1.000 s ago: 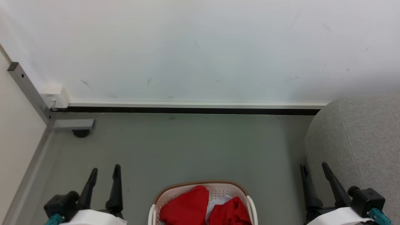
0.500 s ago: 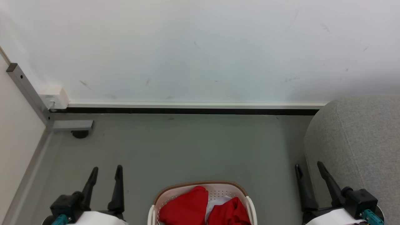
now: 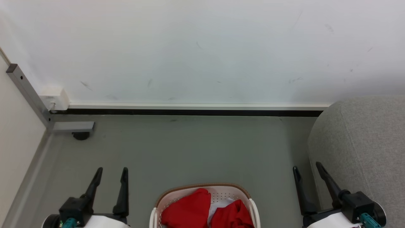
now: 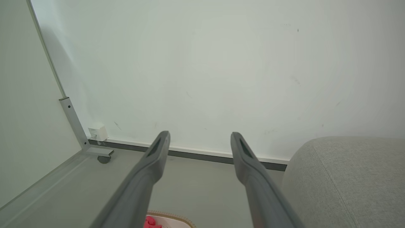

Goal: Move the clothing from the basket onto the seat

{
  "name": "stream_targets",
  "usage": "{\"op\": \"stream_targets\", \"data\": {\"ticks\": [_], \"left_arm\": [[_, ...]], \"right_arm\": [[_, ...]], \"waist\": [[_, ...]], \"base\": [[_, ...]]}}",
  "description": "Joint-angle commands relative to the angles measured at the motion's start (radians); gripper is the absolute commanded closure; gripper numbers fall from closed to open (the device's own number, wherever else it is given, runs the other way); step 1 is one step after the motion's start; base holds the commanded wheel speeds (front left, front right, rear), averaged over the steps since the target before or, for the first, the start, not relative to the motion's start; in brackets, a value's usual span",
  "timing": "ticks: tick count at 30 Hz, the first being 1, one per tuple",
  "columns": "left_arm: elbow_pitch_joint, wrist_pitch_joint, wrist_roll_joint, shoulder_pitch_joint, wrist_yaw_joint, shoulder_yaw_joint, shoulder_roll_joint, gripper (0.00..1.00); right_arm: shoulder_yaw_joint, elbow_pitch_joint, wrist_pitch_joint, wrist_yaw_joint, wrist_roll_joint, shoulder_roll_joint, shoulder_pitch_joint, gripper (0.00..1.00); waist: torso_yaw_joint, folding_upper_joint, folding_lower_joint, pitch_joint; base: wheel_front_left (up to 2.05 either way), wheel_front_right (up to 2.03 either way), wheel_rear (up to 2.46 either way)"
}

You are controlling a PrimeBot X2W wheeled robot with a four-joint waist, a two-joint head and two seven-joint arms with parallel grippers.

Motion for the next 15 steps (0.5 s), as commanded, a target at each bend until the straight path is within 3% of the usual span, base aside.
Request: {"op": "stream_targets", "data": {"ticks": [1,15], "left_arm": [[-0.002,-0.005,0.02,0.001,-0.002,0.002,0.002,0.0],[0.008,-0.009,0.031,-0.001,-0.005,0.009,-0.001,0.0]], "right_arm": [[0.003,0.002,-0.006,-0.002,-0.02,-0.008,-0.009,0.0],[0.005,0.005,-0.008,-0.002,-0.026,-0.008,-0.008,0.0]], "waist": [[0.0,0.0,0.0,0.0],[0.0,0.0,0.0,-0.001]], "base": [[0.0,0.0,0.0],[0.0,0.0,0.0]]}}
